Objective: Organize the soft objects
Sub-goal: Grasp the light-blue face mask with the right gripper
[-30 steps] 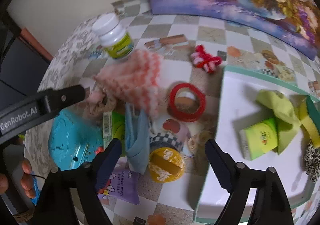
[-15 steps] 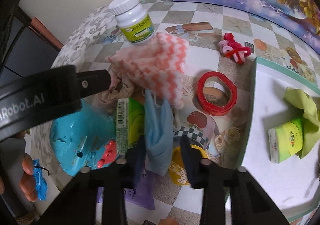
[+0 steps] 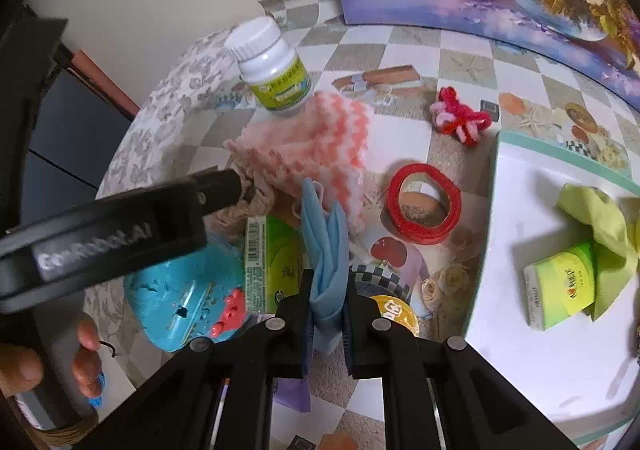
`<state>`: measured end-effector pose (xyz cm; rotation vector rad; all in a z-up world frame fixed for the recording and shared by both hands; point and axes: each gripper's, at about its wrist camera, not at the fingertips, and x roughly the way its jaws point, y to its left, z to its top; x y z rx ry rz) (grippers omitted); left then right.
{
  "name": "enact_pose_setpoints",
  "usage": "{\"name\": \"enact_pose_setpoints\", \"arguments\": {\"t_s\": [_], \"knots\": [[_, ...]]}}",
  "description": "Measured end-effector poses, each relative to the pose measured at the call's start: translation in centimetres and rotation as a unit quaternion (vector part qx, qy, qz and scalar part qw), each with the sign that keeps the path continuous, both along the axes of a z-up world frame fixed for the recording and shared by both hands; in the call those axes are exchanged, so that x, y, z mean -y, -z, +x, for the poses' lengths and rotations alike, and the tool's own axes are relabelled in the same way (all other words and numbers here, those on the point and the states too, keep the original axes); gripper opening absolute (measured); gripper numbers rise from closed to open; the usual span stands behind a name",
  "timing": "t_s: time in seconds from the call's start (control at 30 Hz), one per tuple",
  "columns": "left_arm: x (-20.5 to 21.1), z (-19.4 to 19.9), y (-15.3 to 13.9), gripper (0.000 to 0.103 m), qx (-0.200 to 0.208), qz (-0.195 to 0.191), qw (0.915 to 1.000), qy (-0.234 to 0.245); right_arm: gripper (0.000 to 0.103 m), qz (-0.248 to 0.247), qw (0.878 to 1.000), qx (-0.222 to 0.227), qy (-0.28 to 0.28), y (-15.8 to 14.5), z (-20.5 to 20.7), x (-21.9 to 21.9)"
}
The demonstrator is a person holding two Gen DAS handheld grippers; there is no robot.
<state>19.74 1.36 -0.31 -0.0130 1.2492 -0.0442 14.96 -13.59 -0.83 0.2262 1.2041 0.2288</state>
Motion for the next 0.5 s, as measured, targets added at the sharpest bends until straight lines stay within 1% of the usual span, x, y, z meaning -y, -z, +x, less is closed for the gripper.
{"name": "enact_pose_setpoints", "arguments": {"t_s": [0.27,0.5], "knots": [[0.5,-0.3,-0.7,0.098,0.01,0.005,0.9999,0.001,0.012,0.02,1.0,0.017,0.01,-1.6,-0.3,1.3],[1.9,-0.8,-1.5,0.098,0.019,0.009,0.9997,0.01,0.012,0.035,0.998,0.03,0.038,-3.1,-0.9,3.9]]}}
